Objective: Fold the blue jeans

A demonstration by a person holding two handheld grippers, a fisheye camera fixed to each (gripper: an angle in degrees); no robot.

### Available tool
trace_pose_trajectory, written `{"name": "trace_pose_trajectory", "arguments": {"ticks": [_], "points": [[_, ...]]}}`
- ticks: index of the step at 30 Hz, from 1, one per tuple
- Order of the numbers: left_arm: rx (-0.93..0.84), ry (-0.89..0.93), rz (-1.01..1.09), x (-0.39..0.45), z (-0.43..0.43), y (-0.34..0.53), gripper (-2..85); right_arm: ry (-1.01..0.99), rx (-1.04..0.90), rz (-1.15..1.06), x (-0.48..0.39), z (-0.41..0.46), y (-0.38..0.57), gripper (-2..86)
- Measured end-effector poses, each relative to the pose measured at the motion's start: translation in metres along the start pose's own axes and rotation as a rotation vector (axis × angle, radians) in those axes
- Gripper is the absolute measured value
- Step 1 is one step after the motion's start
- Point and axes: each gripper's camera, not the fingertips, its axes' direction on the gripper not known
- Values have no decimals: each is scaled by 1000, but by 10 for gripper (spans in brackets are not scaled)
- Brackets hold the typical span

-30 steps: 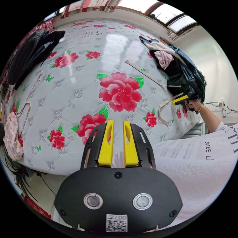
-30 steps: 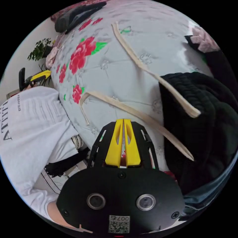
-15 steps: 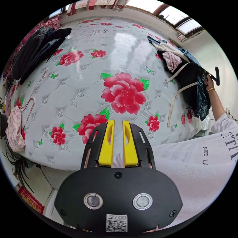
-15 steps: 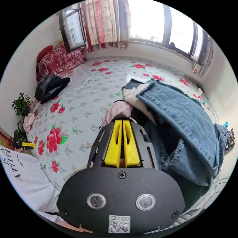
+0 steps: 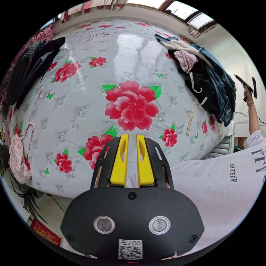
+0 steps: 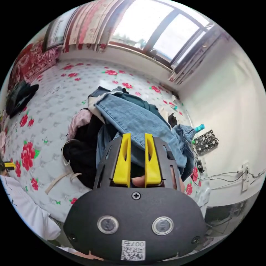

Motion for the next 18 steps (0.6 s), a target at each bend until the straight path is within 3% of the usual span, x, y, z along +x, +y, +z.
{"name": "trace_pose_trajectory", "arguments": {"ticks": [4,6,10,18], "points": [[7,54,-18,-1,-1,12,53,-105,-262,98,26,76,13,101],[17,44,-13,-2,-6,19,52,-20,-162,152,22,78,34,92],[59,35,-18,-12,-21,45,52,59,-148,194,22,52,43,48],[128,138,-53,-48,-40,91,51,-186,116,405,71,-89,132,1]]}}
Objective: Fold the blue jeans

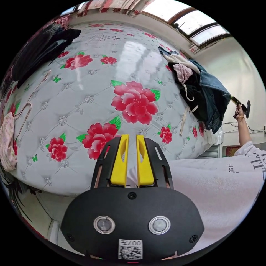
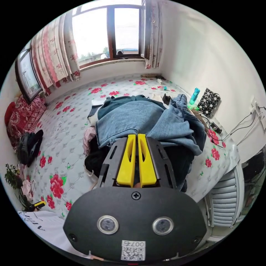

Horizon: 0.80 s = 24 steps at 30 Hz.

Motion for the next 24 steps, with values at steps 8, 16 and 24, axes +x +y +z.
{"name": "trace_pose_trajectory", "arguments": {"ticks": [8,16,24], "points": [[93,57,119,-2,-44,22,51,-321,155,-66,-48,-101,80,-2],[261,184,208,-11,-106,57,68,-898,165,-550,-248,-144,140,2],[260,-203,-74,-88,-141,97,3,-1375,-335,-826,-495,-62,247,53]]}}
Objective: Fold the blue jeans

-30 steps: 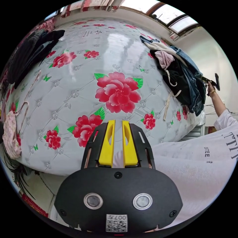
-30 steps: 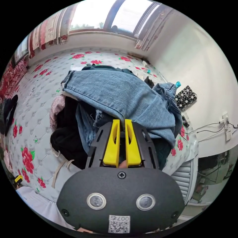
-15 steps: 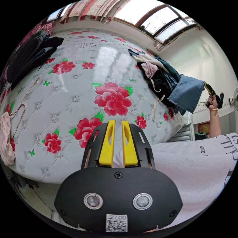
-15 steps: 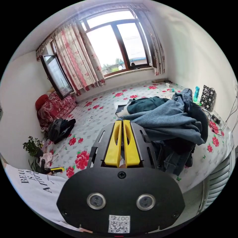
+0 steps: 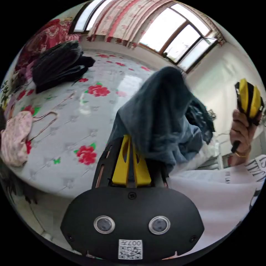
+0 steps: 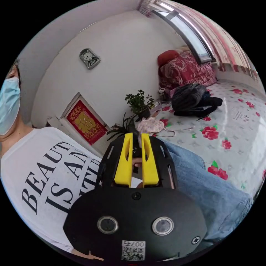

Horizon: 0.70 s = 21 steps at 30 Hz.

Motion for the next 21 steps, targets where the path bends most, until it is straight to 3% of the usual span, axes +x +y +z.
{"name": "trace_pose_trajectory", "arguments": {"ticks": [2,8,13,17,21], "points": [[-33,-55,-33,-32,-5,15,4,44,-46,52,18,15,10,64],[61,60,-281,-132,-56,50,52,480,-117,403,112,-25,90,86],[95,136,-35,-106,-68,13,100,665,-57,663,181,-84,132,105],[16,235,205,-63,-49,-22,150,749,-32,792,236,-110,131,120],[-189,74,307,-31,2,-50,136,787,-42,938,299,-125,134,131]]}}
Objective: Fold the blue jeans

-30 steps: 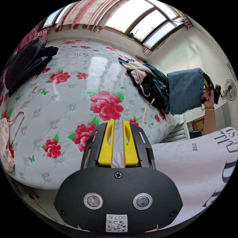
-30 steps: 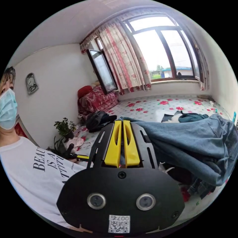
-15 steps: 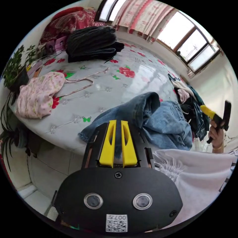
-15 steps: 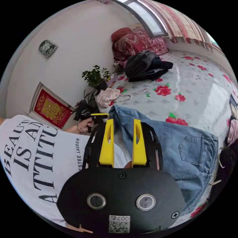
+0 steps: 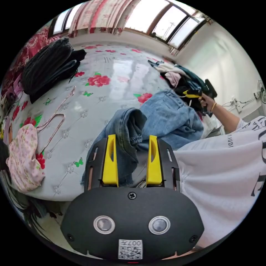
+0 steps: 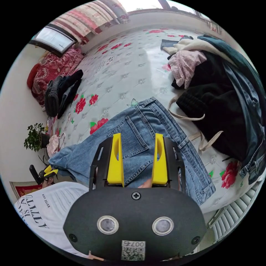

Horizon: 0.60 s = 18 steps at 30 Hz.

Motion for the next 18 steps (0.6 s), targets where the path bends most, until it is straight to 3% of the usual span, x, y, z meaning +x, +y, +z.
{"name": "trace_pose_trajectory", "arguments": {"ticks": [5,10,12,14,18], "points": [[-68,-49,39,-7,13,-30,89,3,-49,48,24,32,-38,148],[-40,51,-128,-54,4,-51,55,34,-58,10,18,55,-77,165],[-11,116,-202,-74,2,-59,52,73,-192,11,17,88,-91,163],[28,165,-241,-88,-1,-70,50,256,-173,-53,-1,95,-87,149],[147,246,-213,-105,-13,-117,48,167,-182,-117,-9,84,-76,78]]}}
